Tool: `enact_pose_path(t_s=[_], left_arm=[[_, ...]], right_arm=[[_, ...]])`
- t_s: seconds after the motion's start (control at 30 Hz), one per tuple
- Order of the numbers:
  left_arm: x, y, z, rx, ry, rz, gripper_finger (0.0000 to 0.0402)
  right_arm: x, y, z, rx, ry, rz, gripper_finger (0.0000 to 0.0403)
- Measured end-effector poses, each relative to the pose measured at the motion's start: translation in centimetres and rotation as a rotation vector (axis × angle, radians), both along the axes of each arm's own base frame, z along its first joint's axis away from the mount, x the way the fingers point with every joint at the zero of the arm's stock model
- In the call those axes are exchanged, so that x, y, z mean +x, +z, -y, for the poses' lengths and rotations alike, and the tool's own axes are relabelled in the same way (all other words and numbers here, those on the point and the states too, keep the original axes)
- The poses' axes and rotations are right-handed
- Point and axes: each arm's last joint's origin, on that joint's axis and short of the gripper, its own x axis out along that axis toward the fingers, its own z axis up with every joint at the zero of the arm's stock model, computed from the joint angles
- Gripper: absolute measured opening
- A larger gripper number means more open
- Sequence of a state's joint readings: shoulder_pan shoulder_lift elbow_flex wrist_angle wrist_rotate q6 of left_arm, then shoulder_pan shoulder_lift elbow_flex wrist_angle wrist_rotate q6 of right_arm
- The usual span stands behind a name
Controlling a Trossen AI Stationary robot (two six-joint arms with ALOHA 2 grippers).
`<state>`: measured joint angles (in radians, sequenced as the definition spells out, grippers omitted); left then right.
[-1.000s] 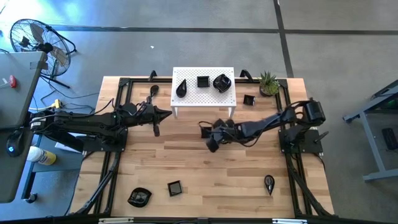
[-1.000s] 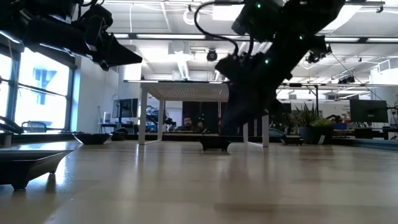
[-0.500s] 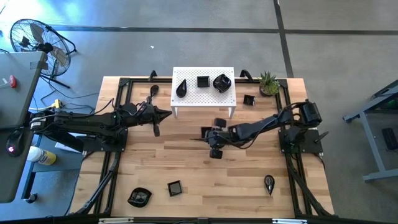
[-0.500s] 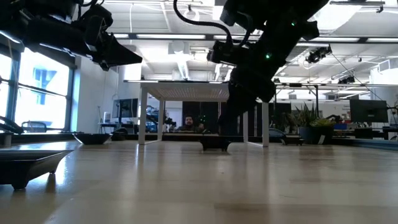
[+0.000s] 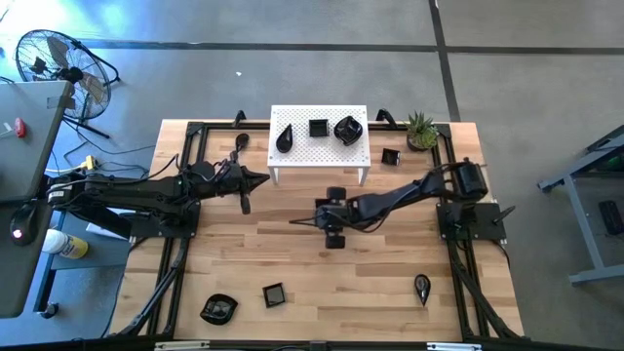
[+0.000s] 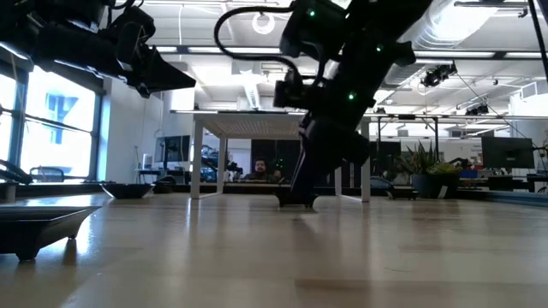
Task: Pick & Place Mini shaped plates
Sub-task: Stack the square bowl on top of the square bowls on the shelf
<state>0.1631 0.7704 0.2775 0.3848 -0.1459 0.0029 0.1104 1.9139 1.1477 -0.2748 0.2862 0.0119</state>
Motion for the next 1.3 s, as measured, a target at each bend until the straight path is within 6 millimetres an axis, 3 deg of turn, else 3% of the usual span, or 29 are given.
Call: enact_pose_path(t_s=[0.2, 0.53, 0.93, 1.3], left_arm=[[0.0, 0.0, 0.0, 0.000, 0.000, -0.002, 0.0005], [0.0, -0.1, 0.0, -0.002, -0.005, -0.009, 0.0005], [0.0, -0.1, 0.0, -0.003, -0.005, -0.012, 0.0005], [0.0, -0.2, 0.0, -0.005, -0.006, -0.021, 0.0005]], right_arm=[[0.3, -0.5, 0.1, -0.041, -0.003, -0.033, 0.0096], [0.2, -0.5, 0.1, -0.045, -0.002, -0.031, 0.0058], [0.4, -1.0, 0.3, -0.050, -0.008, -0.035, 0.0089], [0.5, -1.6, 0.3, -0.062, 0.010, -0.046, 0.0024]])
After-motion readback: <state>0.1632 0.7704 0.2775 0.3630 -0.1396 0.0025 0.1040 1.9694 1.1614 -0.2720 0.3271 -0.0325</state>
